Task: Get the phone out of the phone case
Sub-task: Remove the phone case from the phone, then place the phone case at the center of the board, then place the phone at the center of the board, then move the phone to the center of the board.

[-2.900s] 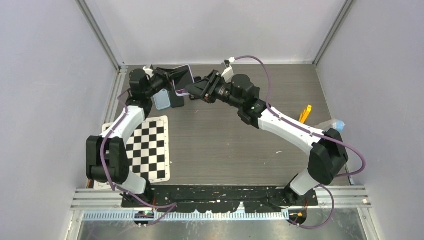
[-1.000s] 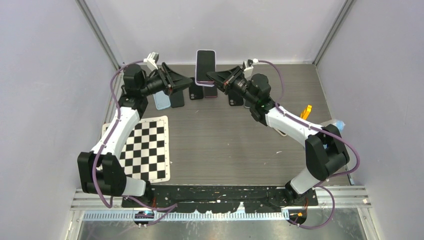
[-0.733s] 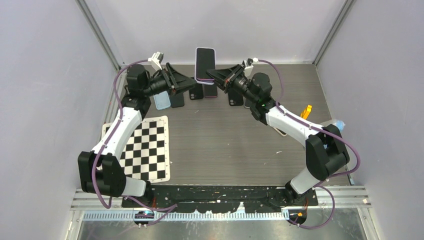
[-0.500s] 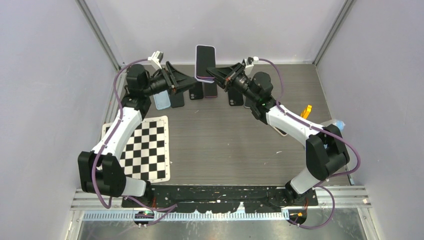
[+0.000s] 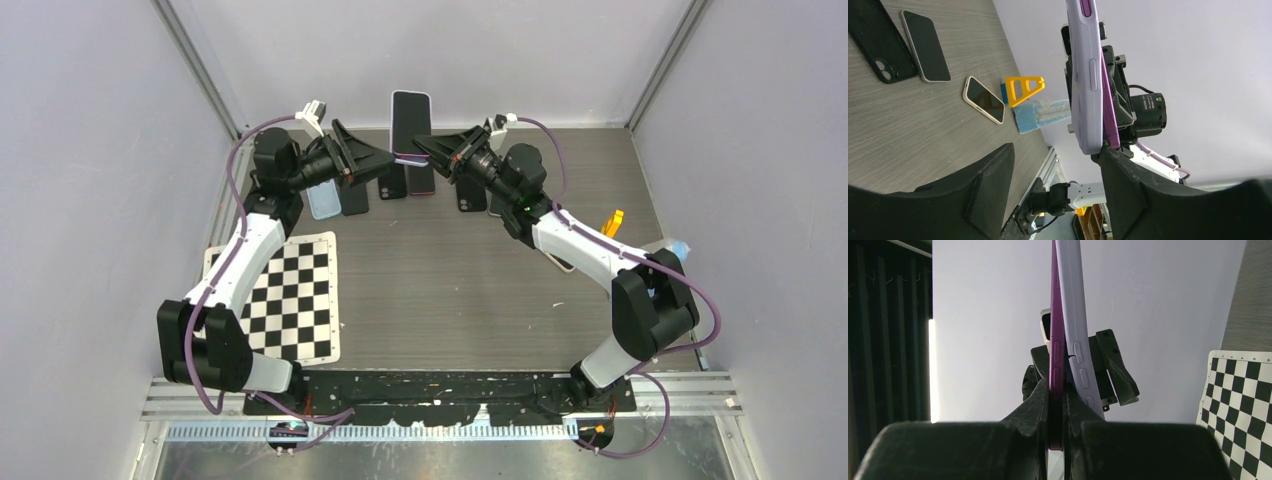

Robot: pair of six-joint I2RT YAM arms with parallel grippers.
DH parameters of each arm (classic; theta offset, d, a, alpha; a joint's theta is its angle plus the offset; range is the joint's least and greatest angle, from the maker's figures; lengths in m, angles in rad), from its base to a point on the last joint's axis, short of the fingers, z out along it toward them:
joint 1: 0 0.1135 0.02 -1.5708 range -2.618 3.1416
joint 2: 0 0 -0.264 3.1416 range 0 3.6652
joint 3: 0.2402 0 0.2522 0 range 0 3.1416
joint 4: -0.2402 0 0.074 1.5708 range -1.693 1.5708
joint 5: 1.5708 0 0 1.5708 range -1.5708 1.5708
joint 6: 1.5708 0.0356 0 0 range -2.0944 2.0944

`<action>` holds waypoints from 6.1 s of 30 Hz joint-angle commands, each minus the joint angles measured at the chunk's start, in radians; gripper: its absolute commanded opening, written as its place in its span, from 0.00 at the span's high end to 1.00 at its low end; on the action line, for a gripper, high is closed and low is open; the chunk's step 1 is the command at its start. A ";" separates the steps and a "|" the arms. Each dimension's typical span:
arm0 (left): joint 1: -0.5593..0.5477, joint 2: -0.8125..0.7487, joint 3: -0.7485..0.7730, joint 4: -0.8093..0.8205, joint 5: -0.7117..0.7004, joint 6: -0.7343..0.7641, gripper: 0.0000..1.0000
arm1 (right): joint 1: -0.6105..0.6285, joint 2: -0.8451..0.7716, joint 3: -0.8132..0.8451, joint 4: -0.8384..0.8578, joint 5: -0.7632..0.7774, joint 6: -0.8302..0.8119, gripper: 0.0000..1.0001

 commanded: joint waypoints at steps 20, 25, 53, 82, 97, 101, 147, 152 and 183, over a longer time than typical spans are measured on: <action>-0.007 0.095 0.068 -0.037 -0.054 -0.035 0.55 | 0.031 0.022 0.093 0.108 -0.135 0.019 0.99; -0.005 0.112 0.060 -0.087 -0.074 0.023 1.00 | 0.031 0.018 0.092 0.048 -0.158 -0.026 0.99; 0.007 0.056 -0.273 -0.517 -0.509 0.438 1.00 | -0.012 0.050 -0.063 -0.526 -0.193 -0.752 0.99; 0.011 0.012 -0.281 -0.702 -0.684 0.471 0.32 | 0.137 0.438 -0.010 -0.423 -0.056 -0.724 0.99; 0.029 -0.055 -0.222 -0.732 -0.698 0.500 0.17 | 0.190 0.503 0.061 -0.555 -0.032 -0.722 0.75; 0.033 -0.064 -0.213 -0.739 -0.701 0.508 0.14 | 0.190 0.477 0.080 -0.639 0.005 -0.756 0.56; 0.052 -0.097 -0.080 -0.680 -0.395 0.626 0.00 | -0.484 0.097 0.094 -1.188 0.501 -1.114 0.06; 0.052 -0.094 -0.068 -0.690 -0.395 0.631 0.00 | -0.515 0.216 0.178 -1.244 0.660 -1.115 0.29; 0.052 -0.075 -0.100 -0.680 -0.401 0.618 0.00 | -0.519 0.155 0.014 -1.447 0.578 -1.155 0.99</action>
